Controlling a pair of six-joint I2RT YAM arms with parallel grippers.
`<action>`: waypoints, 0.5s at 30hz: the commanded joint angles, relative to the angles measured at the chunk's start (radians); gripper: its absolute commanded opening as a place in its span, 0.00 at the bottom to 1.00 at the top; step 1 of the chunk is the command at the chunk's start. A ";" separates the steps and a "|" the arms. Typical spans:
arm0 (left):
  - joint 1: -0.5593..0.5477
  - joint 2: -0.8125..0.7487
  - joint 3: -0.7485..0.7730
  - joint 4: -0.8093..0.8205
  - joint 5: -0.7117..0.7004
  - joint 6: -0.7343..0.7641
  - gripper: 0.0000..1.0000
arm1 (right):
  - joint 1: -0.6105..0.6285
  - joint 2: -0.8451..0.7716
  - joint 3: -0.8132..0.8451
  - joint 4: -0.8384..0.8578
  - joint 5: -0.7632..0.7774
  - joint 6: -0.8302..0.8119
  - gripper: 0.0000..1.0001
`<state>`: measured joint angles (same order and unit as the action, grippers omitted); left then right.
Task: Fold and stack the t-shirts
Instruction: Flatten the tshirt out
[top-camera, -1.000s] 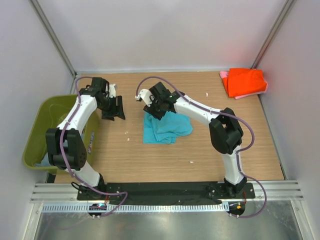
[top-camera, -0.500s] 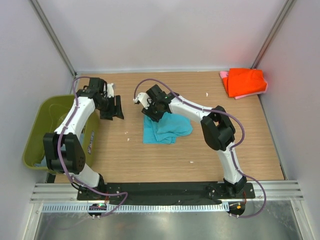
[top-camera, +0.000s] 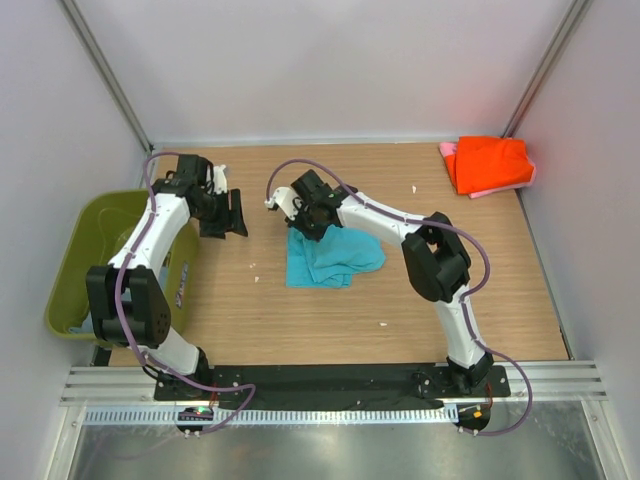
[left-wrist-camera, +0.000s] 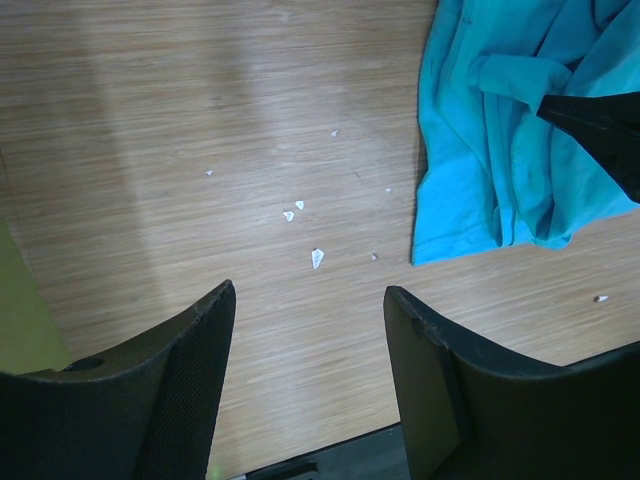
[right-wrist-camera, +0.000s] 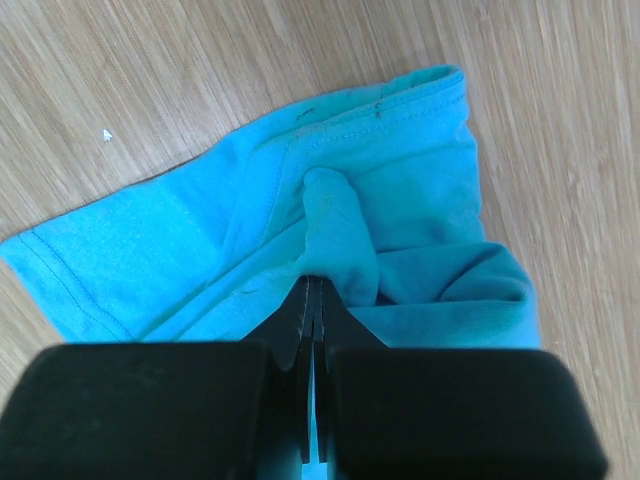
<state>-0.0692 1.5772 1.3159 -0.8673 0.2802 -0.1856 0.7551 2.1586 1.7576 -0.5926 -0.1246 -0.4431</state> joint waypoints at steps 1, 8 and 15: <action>0.008 -0.014 0.000 0.039 0.010 -0.018 0.63 | 0.007 -0.106 0.045 0.008 0.023 -0.031 0.01; 0.009 -0.014 0.000 0.045 0.014 -0.023 0.63 | 0.015 -0.092 0.028 0.024 0.042 0.001 0.46; 0.011 -0.045 -0.017 0.039 0.007 -0.020 0.63 | 0.041 -0.028 0.063 0.028 0.036 0.014 0.47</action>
<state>-0.0689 1.5772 1.3087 -0.8528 0.2806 -0.2028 0.7765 2.1166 1.7687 -0.5911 -0.0910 -0.4404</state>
